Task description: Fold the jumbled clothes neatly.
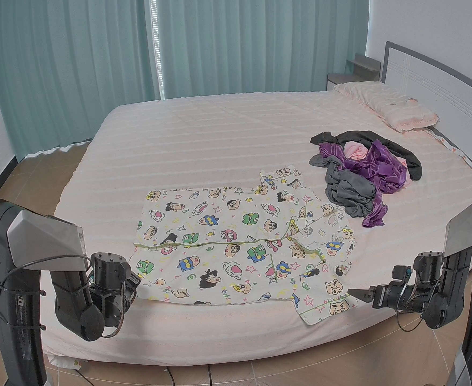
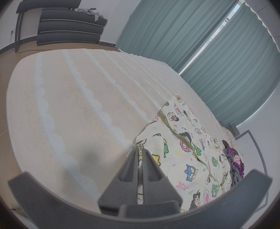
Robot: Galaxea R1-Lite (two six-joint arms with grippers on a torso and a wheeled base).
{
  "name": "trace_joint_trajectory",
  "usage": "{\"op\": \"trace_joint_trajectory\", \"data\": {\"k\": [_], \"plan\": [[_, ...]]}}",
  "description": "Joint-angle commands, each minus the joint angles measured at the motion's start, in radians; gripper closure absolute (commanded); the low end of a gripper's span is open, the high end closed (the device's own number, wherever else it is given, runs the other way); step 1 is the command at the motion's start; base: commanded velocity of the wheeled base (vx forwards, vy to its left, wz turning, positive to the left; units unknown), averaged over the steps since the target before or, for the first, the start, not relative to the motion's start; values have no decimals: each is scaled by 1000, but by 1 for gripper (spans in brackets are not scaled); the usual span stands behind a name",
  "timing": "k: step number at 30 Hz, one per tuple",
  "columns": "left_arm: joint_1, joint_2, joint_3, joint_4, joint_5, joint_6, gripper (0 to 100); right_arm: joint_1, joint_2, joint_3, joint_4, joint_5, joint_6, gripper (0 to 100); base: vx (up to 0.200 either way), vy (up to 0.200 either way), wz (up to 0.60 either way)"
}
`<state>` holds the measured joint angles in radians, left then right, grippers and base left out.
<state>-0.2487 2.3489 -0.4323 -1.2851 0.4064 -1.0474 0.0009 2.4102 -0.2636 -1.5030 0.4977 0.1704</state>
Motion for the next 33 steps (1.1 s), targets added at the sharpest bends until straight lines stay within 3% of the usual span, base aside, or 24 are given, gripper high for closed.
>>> {"op": "trace_joint_trajectory", "data": {"k": [1, 7, 22, 23, 33], "plan": [[-4, 1, 0, 0, 0, 0, 100, 48, 41, -11, 6, 4, -11, 0, 0, 0, 0], [-6, 1, 0, 0, 0, 1, 100, 96, 101, -72, 9, 4, -20, 0, 0, 0, 0], [-7, 1, 0, 0, 0, 1, 100, 93, 129, -94, 9, 2, -45, 0, 0, 0, 0], [-7, 1, 0, 0, 0, 1, 100, 93, 125, -89, 9, 2, -46, 100, 0, 0, 0], [-34, -8, 18, -2, 2, 30, 100, 85, 78, 11, -6, 4, -46, 100, 0, 0, 0]]}}
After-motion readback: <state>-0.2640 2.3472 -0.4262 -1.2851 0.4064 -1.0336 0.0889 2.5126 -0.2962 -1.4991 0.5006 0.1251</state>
